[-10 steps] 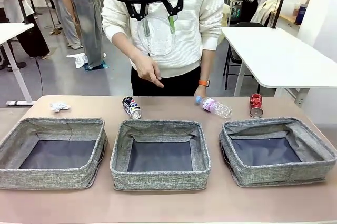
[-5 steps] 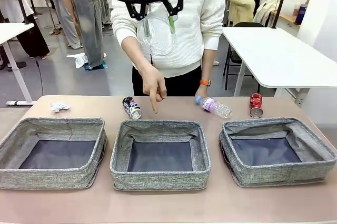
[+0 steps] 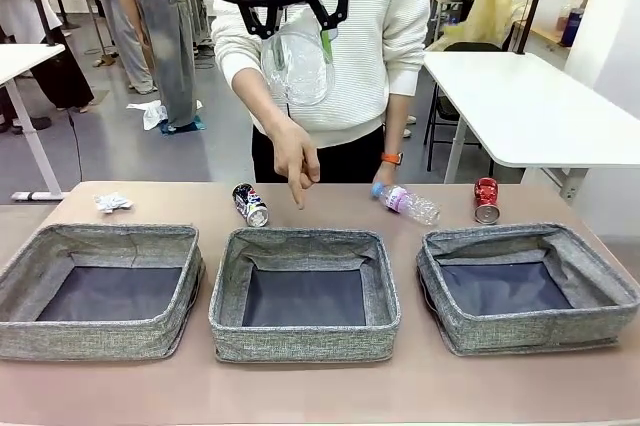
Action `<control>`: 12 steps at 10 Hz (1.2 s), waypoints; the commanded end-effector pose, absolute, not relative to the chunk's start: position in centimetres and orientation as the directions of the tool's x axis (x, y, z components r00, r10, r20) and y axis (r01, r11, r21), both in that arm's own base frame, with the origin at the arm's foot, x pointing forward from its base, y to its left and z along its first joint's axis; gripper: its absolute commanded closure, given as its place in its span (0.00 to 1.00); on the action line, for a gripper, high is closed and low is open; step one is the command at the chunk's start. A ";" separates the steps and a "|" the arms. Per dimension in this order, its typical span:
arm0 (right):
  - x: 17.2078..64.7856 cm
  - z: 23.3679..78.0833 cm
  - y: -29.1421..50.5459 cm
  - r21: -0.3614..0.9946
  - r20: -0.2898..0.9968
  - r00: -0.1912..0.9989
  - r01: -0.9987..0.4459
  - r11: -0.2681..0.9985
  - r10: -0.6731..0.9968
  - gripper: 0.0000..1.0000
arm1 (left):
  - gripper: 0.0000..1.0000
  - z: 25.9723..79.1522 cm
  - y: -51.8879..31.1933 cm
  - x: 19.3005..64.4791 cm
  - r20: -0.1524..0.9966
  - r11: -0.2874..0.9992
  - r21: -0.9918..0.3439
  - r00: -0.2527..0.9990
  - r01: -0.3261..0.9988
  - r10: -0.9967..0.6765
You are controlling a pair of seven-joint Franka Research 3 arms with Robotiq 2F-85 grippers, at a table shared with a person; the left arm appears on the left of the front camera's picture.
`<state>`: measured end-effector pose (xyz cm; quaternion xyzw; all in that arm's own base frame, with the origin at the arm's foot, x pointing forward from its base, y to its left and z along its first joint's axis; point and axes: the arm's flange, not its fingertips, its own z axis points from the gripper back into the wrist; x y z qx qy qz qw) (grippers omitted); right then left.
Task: Sort the waste into the appropriate baskets.
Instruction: Place the picked waste into the Fabric basket indicated by the person.
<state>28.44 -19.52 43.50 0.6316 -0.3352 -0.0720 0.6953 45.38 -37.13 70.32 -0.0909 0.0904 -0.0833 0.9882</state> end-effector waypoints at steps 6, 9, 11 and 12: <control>28.8 43.7 -19.4 0.916 0.399 0.748 -0.354 0.191 -0.530 0.00 | 0.38 49.1 -35.7 33.6 0.061 0.993 0.011 0.991 -0.117 0.116; 28.8 43.7 -19.4 0.916 0.399 0.748 -0.354 0.191 -0.530 0.00 | 0.38 47.8 -34.5 34.7 0.096 0.985 -0.080 0.983 -0.150 0.157; 28.8 43.7 -19.4 0.916 0.399 0.748 -0.354 0.191 -0.530 0.00 | 0.38 48.0 -34.3 34.5 0.106 0.982 -0.095 0.979 -0.163 0.173; 28.8 43.7 -19.4 0.916 0.399 0.748 -0.354 0.191 -0.530 0.00 | 0.38 48.0 -34.7 34.4 0.108 0.985 -0.100 0.982 -0.142 0.153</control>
